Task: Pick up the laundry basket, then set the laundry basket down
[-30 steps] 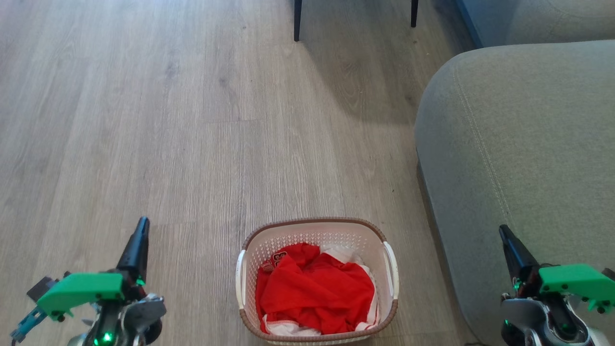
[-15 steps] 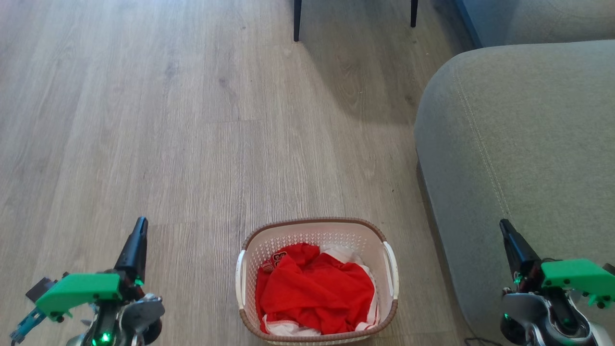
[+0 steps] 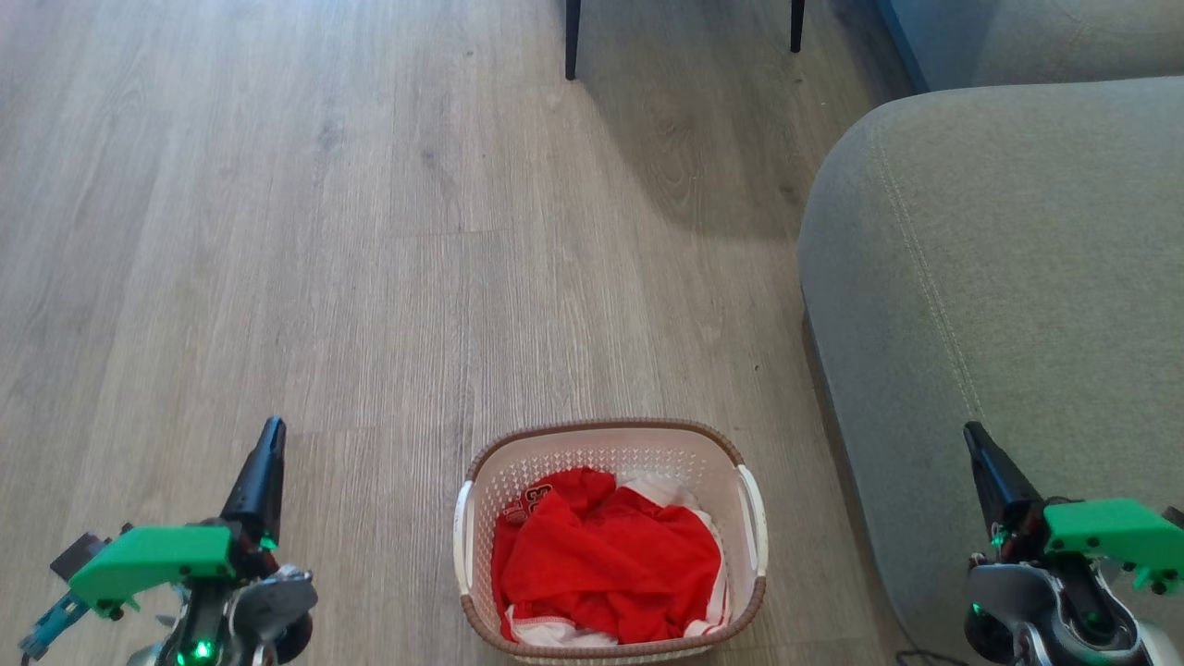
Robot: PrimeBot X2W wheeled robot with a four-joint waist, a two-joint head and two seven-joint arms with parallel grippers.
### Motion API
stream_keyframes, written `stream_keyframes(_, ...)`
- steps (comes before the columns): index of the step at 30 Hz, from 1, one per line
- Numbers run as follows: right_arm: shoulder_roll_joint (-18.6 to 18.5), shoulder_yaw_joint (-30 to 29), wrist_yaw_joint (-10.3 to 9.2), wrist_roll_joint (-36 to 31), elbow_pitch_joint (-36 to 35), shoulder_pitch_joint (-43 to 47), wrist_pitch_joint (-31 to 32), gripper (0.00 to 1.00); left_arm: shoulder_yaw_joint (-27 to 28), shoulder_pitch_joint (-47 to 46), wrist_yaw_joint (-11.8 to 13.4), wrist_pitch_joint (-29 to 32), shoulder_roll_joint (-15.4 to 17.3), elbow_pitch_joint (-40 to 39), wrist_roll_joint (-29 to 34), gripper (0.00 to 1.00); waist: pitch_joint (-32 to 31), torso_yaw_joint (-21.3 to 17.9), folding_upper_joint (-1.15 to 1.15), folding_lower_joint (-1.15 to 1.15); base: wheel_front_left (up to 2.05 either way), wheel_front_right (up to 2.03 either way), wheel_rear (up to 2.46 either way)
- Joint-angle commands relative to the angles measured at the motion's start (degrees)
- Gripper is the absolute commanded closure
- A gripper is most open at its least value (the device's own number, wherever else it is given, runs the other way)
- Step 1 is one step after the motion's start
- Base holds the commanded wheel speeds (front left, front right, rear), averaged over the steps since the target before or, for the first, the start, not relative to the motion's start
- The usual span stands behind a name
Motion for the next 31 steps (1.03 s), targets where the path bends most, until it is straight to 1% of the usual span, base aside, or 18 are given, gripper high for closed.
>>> stream_keyframes(1,-0.47,0.83,0.33,-0.12,-1.84,-2.6,0.42,1.0,2.31,-3.45,-0.38,0.28,0.52,-1.7,0.39,1.0,0.0,0.0,0.0,0.0,0.0,0.0,0.0)
stream_keyframes(31,-0.16,0.39,0.33,-0.49,-1.81,-2.64,0.78,1.0,2.8,-3.48,-0.38,0.67,0.18,-1.68,0.79,1.0,0.0,0.0,0.0,0.0,0.0,0.0,0.0)
